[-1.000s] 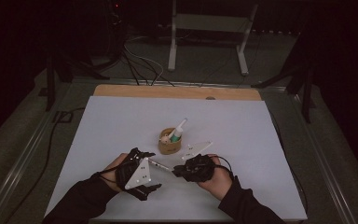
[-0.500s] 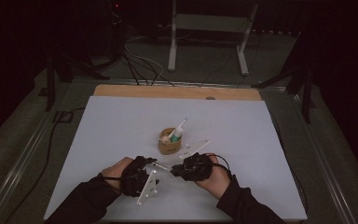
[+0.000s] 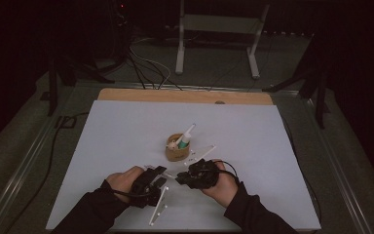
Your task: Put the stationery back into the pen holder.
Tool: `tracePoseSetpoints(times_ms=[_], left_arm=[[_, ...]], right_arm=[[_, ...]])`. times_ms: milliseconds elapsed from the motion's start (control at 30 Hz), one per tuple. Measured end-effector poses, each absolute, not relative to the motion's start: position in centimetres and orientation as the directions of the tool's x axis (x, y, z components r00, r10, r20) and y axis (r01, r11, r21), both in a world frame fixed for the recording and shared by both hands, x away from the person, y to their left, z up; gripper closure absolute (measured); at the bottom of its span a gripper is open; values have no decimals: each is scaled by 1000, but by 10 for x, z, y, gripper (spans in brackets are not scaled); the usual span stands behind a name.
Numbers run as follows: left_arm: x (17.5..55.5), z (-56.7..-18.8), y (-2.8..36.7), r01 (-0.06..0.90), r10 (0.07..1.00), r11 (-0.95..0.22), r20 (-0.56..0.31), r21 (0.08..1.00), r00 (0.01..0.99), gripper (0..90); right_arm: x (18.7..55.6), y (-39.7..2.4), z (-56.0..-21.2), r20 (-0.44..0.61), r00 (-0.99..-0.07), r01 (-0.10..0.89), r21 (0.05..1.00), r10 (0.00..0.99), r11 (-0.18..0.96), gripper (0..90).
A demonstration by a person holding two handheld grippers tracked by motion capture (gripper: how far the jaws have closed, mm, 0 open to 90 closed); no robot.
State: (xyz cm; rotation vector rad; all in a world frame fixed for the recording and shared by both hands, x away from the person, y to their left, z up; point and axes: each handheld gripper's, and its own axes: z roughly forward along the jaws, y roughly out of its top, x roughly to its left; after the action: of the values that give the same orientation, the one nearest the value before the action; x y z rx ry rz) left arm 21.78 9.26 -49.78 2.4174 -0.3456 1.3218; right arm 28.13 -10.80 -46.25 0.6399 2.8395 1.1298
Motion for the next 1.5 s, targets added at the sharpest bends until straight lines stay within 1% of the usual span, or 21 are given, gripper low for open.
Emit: tracePoseSetpoints(times_ms=[67, 100, 133, 200, 300, 333, 367, 400, 500, 767, 833, 867, 900, 967, 1000, 1067, 1133, 1167, 1233, 1267, 1500], left_arm=[[218, -499, 91, -385, -49, -904, 851, 185, 523, 616], [217, -498, 91, -384, -75, -911, 852, 152, 518, 638], [218, -500, 91, -388, -66, -907, 852, 166, 519, 662], [218, -500, 90, -388, -83, -911, 855, 144, 512, 700], [219, -503, 89, -387, -63, -906, 853, 169, 518, 760], [219, -500, 89, -382, -92, -915, 855, 129, 511, 774], [220, -500, 89, -383, -94, -915, 855, 128, 511, 788], [220, -502, 89, -388, -75, -909, 855, 153, 513, 793], [220, -501, 89, -389, -112, -915, 859, 106, 499, 804], [223, -498, 90, -389, -123, -915, 844, 106, 522, 815], [224, -496, 91, -382, -113, -917, 838, 120, 535, 815], [225, -496, 93, -382, -90, -911, 832, 153, 547, 815], [226, -497, 94, -376, -42, -902, 825, 211, 564, 815], [229, -492, 98, -365, -32, -905, 822, 217, 569, 815], [231, -490, 101, -354, -14, -906, 820, 231, 572, 815], [233, -489, 105, -346, 22, -897, 811, 274, 585, 815], [236, -486, 108, -330, 46, -896, 802, 297, 596, 815], [237, -485, 109, -325, 60, -893, 798, 311, 599, 815], [239, -484, 111, -320, 70, -890, 792, 323, 606, 814], [239, -484, 112, -319, 74, -890, 793, 327, 604, 815], [244, -478, 117, -291, 133, -870, 760, 397, 636, 815]], right_arm=[[282, -108, -462, 129, -916, 365, 662, 381, 654, 808], [282, -108, -462, 130, -916, 365, 663, 380, 654, 808], [282, -108, -462, 131, -915, 367, 663, 381, 653, 807], [282, -108, -461, 131, -915, 367, 663, 381, 653, 808], [282, -108, -461, 131, -914, 368, 663, 383, 652, 807], [282, -108, -461, 132, -914, 369, 663, 384, 651, 807], [283, -108, -461, 131, -914, 369, 663, 385, 651, 808], [283, -107, -460, 136, -912, 375, 662, 388, 649, 807], [283, -107, -460, 129, -913, 369, 666, 388, 648, 807], [282, -106, -461, 124, -912, 367, 669, 390, 646, 805], [283, -107, -460, 126, -913, 365, 675, 387, 641, 798], [283, -107, -460, 127, -912, 365, 684, 390, 632, 790], [283, -108, -459, 135, -912, 367, 693, 388, 621, 758], [283, -111, -456, 134, -908, 364, 721, 397, 590, 671], [284, -114, -455, 136, -906, 365, 731, 401, 577, 648], [285, -119, -452, 141, -897, 371, 753, 418, 543, 564], [286, -124, -450, 135, -889, 375, 765, 439, 523, 521], [286, -126, -449, 141, -884, 380, 773, 446, 508, 481], [287, -131, -448, 137, -878, 382, 780, 459, 496, 449], [287, -133, -448, 141, -875, 384, 786, 464, 485, 416], [289, -145, -449, 161, -855, 408, 796, 493, 447, 343]])
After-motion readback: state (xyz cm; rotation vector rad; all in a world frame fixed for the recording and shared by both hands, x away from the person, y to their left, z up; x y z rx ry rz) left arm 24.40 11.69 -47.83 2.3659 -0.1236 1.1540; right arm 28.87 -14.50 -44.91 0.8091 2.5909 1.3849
